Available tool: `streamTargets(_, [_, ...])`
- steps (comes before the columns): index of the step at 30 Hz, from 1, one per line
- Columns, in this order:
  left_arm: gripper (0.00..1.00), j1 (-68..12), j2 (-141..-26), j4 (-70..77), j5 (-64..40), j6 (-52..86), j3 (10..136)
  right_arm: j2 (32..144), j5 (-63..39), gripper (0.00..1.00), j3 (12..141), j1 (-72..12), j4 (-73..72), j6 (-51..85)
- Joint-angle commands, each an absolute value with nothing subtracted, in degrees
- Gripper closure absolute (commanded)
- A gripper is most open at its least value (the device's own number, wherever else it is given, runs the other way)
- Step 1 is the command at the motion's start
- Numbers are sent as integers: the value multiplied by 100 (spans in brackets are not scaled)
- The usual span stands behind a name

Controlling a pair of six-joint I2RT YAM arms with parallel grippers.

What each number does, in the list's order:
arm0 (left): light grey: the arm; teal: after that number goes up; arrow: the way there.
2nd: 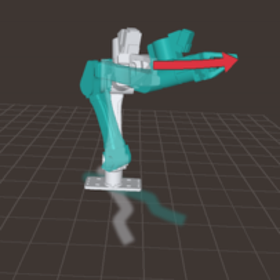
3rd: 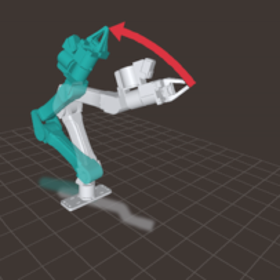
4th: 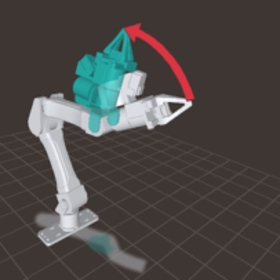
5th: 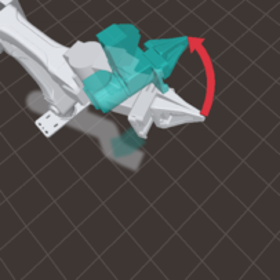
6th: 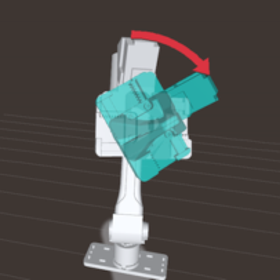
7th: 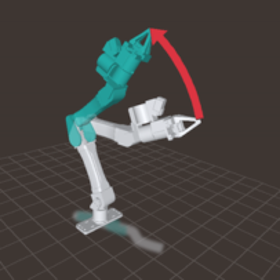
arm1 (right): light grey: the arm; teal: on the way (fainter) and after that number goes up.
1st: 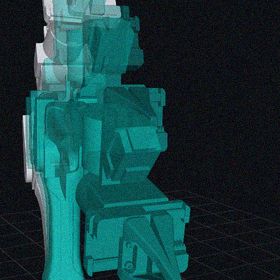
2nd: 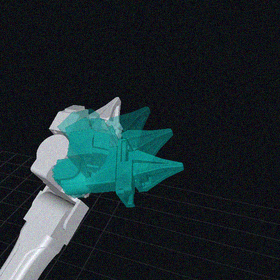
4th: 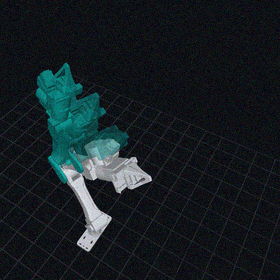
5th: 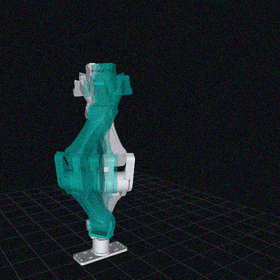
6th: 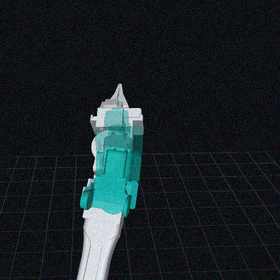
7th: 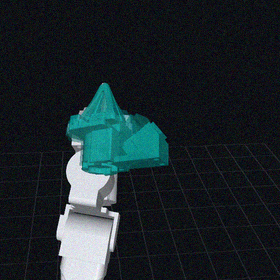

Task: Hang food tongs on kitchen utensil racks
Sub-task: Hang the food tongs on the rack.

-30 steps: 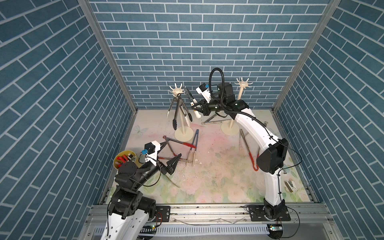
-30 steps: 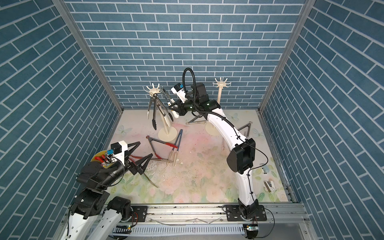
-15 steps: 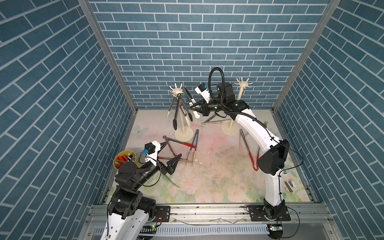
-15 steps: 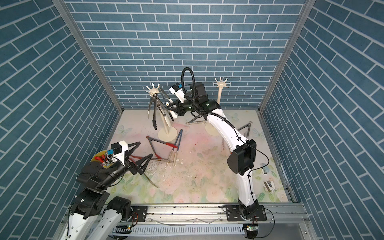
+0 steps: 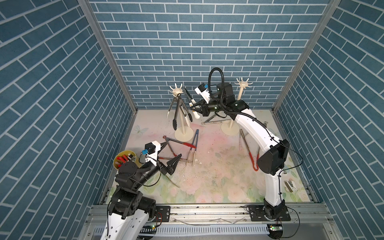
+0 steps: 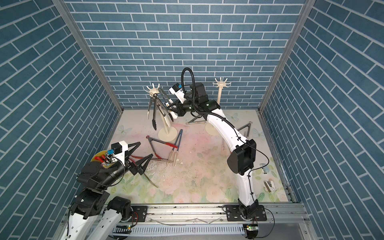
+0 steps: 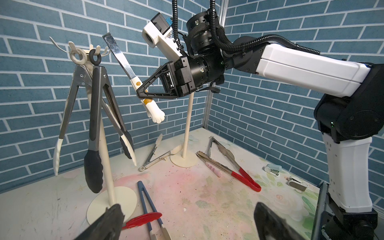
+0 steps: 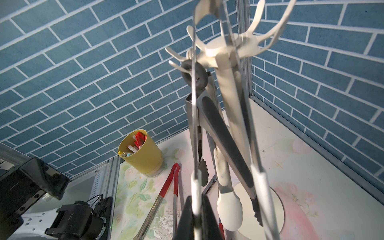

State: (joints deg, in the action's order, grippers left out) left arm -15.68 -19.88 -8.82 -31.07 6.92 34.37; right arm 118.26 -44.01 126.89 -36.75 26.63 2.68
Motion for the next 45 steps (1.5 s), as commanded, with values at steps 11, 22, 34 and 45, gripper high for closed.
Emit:
streamTargets(11, [1,-1626,-1945,-914,-3072,683,3454,12221,-4585,100,13184,-3718,3078,7])
streamTargets(22, [1,-1639,-1953,-913,-3072,677,3453,12221,-4667,95,13008,-3725,3210,-52])
streamTargets(34, [1,-1644,-2221,-1271,-2799,919,3690,11662,-3805,46,12194,-3726,3110,92])
streamTargets(45, [1,-1660,-2935,-2328,-2119,1685,3973,9770,-2698,17,9092,-3727,1572,402])
